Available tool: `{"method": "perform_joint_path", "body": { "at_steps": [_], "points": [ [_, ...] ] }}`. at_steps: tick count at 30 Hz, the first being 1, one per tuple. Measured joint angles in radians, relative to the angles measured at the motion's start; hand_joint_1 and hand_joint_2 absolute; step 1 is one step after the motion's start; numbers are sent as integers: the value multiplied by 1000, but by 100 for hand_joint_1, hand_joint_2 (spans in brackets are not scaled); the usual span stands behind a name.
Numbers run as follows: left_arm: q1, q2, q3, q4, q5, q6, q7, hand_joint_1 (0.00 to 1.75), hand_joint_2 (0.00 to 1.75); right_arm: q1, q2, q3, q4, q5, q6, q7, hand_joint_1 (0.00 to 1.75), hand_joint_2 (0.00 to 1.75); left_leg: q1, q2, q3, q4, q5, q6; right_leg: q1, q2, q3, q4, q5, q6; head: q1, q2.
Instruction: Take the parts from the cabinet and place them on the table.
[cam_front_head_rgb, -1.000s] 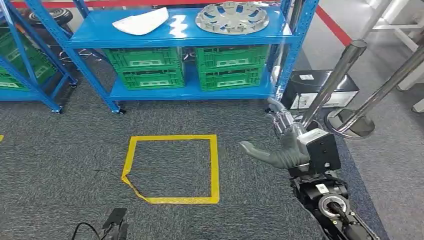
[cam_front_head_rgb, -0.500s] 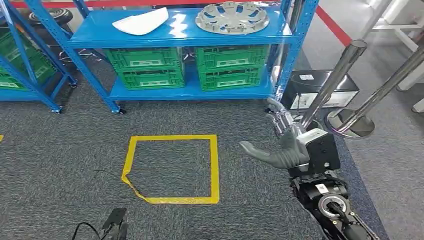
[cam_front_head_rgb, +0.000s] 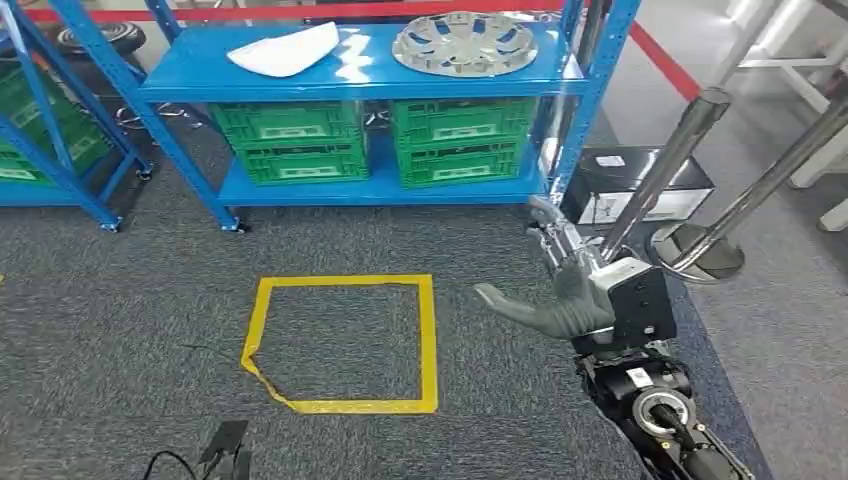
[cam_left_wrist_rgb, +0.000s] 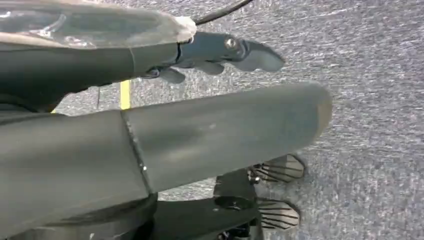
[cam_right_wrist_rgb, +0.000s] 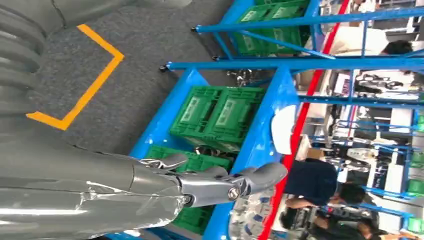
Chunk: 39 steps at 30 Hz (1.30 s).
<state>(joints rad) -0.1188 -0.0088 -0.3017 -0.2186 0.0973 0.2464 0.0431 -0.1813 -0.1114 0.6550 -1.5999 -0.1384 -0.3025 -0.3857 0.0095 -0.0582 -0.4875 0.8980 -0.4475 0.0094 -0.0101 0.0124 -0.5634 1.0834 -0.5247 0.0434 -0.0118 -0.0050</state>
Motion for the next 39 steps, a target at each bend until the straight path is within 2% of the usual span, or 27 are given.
{"method": "perform_joint_path", "body": {
  "at_steps": [2,3,4,5,7,8,9,10,11,13,14,15,17,18,19,20,23,24,25,27,29,32,33,34,36,38,39],
  "points": [
    [1,-1,0,0,0,0,1,0,0,5,0,1,0,-5,-1,0,0,175,1,1,0,1,-2,-1,-6,-1,-83,148,-64,5,2,0],
    [3,-1,0,0,1,0,2,0,0,7,0,2,0,-7,-1,1,0,175,4,0,1,2,-5,-4,-10,-2,-113,191,-71,6,2,0],
    [5,-2,0,0,2,0,3,0,0,7,0,2,0,-9,-1,2,0,175,8,-1,6,3,-10,-10,-14,-3,-114,173,-47,10,3,0],
    [7,-3,0,0,2,0,3,0,0,7,0,2,0,-9,-1,2,0,175,14,-4,13,6,-17,-18,-19,-3,-92,110,1,14,5,0],
    [8,-3,0,0,2,0,3,0,0,7,0,2,0,-10,-1,2,0,175,25,-9,31,15,-37,-35,-33,0,-15,-84,120,34,8,0],
    [8,-1,0,0,3,1,3,0,0,7,0,3,2,-10,-1,2,0,175,26,-10,32,16,-41,-42,-27,17,-13,-91,86,43,11,0],
    [4,-2,0,0,3,2,3,0,0,5,0,5,2,-10,0,2,0,175,24,-12,22,28,-46,-51,-23,13,-17,-107,51,19,18,0],
    [2,-2,0,1,3,3,3,0,0,9,0,6,3,-11,0,4,0,175,24,-12,19,25,-52,-58,-22,13,-8,-96,71,2,12,0],
    [5,-2,0,1,4,3,3,0,0,12,0,5,3,-11,0,4,0,175,24,-11,25,26,-52,-65,-19,10,-9,-92,67,-13,4,0],
    [6,-3,-1,1,6,3,3,0,0,8,3,6,2,-10,-1,3,0,175,27,2,28,34,-55,-68,-21,9,7,-98,68,-26,2,0],
    [3,-3,-1,1,6,3,3,0,0,7,3,6,2,-10,0,3,0,175,26,28,8,77,-62,-70,-21,5,16,-99,65,-30,-6,0],
    [-2,-4,-1,1,7,3,3,0,0,6,3,6,2,-10,-1,1,0,175,23,43,-38,152,-85,-73,-20,1,21,-101,61,-36,-15,0],
    [-4,-3,-1,1,7,3,3,0,0,7,3,6,3,-10,-1,2,0,175,22,49,-165,340,-148,-76,-13,-7,29,-101,49,-43,-23,0],
    [-2,-3,-1,1,7,3,3,0,0,7,3,7,3,-10,-1,2,0,175,21,49,-211,392,-158,-73,-9,-8,36,-101,42,-45,-26,0],
    [2,-3,-1,1,8,3,3,0,0,7,3,7,3,-10,-1,3,0,175,19,49,-230,391,-138,-67,-6,-8,46,-102,35,-46,-31,0],
    [3,-4,-1,1,8,3,3,0,0,7,3,7,3,-10,-1,3,0,175,14,50,-225,345,-94,-59,-4,-8,57,-102,27,-47,-33,0],
    [3,-1,-1,1,8,3,3,0,0,6,3,7,3,-10,-1,2,0,175,-10,62,-146,76,81,-21,-2,-13,86,-108,1,-45,-44,0],
    [3,0,-2,1,8,3,3,0,0,7,3,8,3,-10,-1,3,0,175,-14,65,-146,78,37,-20,3,-11,93,-110,-2,-39,-42,0],
    [-1,0,-2,1,8,3,3,0,0,6,3,8,3,-10,-1,2,0,175,-18,63,-142,70,32,-23,2,-10,91,-117,-5,-33,-45,0],
    [3,-1,-2,1,8,3,3,0,0,7,3,8,3,-10,-1,3,0,175,-13,55,-131,53,49,-12,4,-11,106,-113,7,-19,-46,0],
    [3,-2,-2,2,9,3,3,0,0,5,3,9,3,-10,-1,2,0,175,-8,51,-99,45,47,-3,1,-12,111,-85,-16,-11,-38,0],
    [0,-2,-2,2,9,4,3,0,0,5,3,9,3,-10,-1,2,0,175,-10,47,-83,45,30,8,2,-12,-33,154,-107,0,-23,0],
    [2,-2,-2,2,9,4,3,0,0,7,3,9,3,-10,-1,3,0,175,-11,45,-76,45,23,8,3,-12,-74,207,-134,0,-20,0],
    [4,-2,-2,2,9,4,3,0,0,8,3,9,3,-10,-1,3,0,175,-13,43,-66,45,16,9,3,-12,-94,218,-132,0,-16,0],
    [6,-2,-2,2,9,4,3,0,0,7,3,9,4,-10,-1,3,0,175,-17,38,-38,45,-1,8,6,-12,-70,101,-39,-9,-8,0],
    [6,-5,-2,2,9,4,3,0,0,7,3,9,4,-10,-1,3,0,175,-20,36,-17,42,-18,9,17,-10,-15,-82,98,-37,-5,0],
    [4,-10,-2,2,9,3,3,0,0,8,3,9,4,-10,-1,2,0,175,-24,35,-9,46,-23,3,23,-11,-16,-101,82,-47,-11,0]
  ]
}}
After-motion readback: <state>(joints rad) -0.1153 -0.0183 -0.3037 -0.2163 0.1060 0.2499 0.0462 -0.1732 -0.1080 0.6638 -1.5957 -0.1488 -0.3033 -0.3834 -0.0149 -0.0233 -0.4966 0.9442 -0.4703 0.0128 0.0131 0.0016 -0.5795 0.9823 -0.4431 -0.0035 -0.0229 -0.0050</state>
